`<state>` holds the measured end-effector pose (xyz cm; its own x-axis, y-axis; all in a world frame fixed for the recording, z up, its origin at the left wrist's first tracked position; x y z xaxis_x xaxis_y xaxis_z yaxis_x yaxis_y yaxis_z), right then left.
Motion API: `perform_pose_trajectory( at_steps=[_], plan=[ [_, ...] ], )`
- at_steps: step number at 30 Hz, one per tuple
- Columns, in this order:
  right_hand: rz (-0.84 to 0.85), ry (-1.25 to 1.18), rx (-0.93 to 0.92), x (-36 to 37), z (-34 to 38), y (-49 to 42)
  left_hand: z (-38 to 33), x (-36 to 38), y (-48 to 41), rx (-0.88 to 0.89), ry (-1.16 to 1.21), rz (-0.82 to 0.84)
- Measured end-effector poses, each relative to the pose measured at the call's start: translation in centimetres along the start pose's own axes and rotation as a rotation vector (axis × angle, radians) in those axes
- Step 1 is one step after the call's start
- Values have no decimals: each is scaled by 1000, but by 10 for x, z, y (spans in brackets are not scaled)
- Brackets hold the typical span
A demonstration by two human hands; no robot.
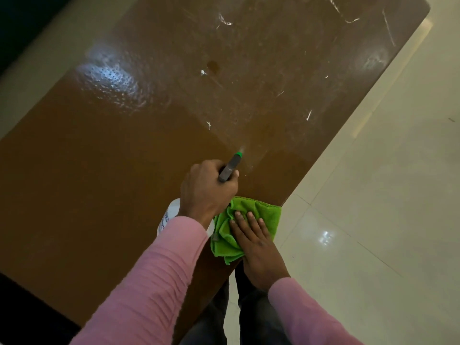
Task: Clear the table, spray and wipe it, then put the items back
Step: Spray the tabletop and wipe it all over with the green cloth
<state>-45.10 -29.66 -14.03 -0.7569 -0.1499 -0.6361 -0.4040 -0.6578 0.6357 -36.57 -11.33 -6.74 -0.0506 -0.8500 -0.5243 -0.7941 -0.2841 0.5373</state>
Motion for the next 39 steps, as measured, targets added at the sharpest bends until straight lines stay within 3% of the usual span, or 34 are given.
perform_pose_trajectory(
  at_steps=[3,9,13,17,19,22,25,28,31,35,39],
  plan=[
    [-127,-52,38,-34,-26,-10,11,-11,0,5,19,0],
    [-332,-168,305,-165,-126,-69,35,-43,5,1,96,-132],
    [-419,-198,316,-153,-92,-74,39,-49,1,-15,118,-191],
    [-253,-37,3,-55,15,-36,30,-54,-11,-4,128,-247],
    [-221,15,-58,-50,16,-29,24,-58,-15,12,121,-267],
    [-267,-63,58,-108,-45,-49,21,-57,-21,23,104,-252],
    [-353,-133,288,-183,-124,-81,19,-55,-21,42,110,-260],
    [-438,-217,385,-207,-141,-92,18,-55,-20,41,126,-263],
    [-378,-235,291,-150,-76,-75,21,-56,-23,20,123,-260],
    [-100,-106,32,-54,11,-38,22,-58,-29,-25,81,-266],
    [-234,-137,113,-118,-43,-67,27,-58,-34,-77,117,-240]
  ],
)
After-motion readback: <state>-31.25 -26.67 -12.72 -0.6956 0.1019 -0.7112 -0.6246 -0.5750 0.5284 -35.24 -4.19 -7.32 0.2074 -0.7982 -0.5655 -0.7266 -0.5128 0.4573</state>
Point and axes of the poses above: each hand's wrist, its own y-axis away from the middle knuckle, its own x-axis out of the palm, z = x × y, the point moved 8 cm from there along -y, towards the middle knuckle, and after that the axes turned 10 degrees about z, right-handed, at the moved point
